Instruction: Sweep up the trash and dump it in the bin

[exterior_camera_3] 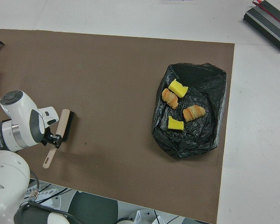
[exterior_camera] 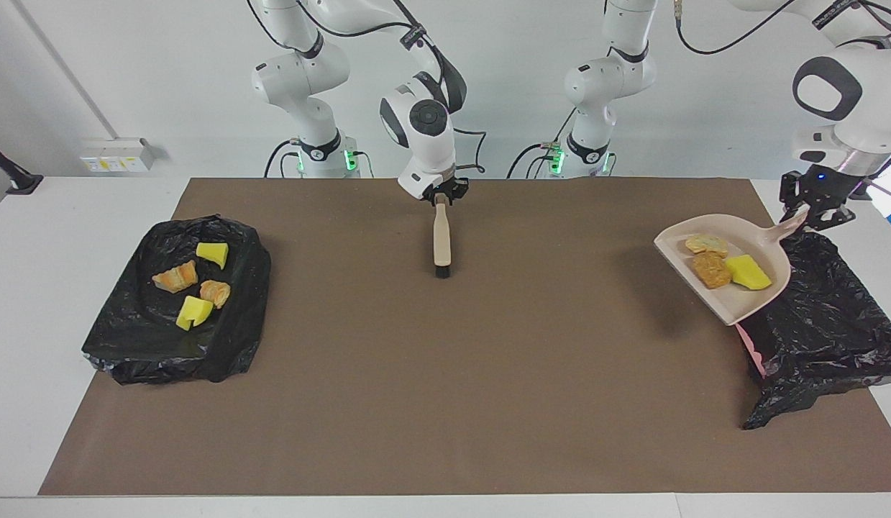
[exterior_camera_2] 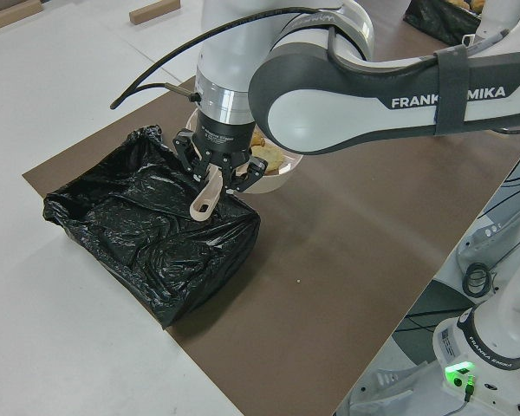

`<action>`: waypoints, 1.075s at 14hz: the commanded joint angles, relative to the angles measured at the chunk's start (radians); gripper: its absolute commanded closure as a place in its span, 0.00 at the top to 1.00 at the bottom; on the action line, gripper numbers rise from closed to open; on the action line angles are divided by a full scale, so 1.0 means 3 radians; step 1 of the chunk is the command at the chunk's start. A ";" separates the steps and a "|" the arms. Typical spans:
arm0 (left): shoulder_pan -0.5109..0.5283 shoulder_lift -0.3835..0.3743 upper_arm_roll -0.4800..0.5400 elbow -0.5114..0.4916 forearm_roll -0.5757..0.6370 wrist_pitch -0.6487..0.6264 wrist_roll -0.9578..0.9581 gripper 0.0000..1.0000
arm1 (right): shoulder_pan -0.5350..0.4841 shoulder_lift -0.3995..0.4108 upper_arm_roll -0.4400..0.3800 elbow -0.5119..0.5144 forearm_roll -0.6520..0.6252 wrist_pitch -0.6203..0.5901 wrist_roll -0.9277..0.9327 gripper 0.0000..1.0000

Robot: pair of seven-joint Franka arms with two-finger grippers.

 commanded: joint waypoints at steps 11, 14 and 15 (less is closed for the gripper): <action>0.0186 0.0965 -0.0049 0.1310 0.1560 0.0223 0.0859 0.00 | -0.1335 0.0068 -0.0023 0.1187 -0.1023 -0.0289 -0.0325 1.00; -0.0008 0.1032 -0.0044 0.1310 0.2066 0.0218 0.0582 0.00 | -0.1647 0.0063 -0.0023 0.1611 -0.1028 -0.0754 -0.0876 1.00; -0.0065 0.1032 -0.0039 0.1315 0.2230 0.0163 0.0531 0.00 | -0.1749 0.0058 -0.0028 0.1703 -0.1044 -0.0882 -0.0995 1.00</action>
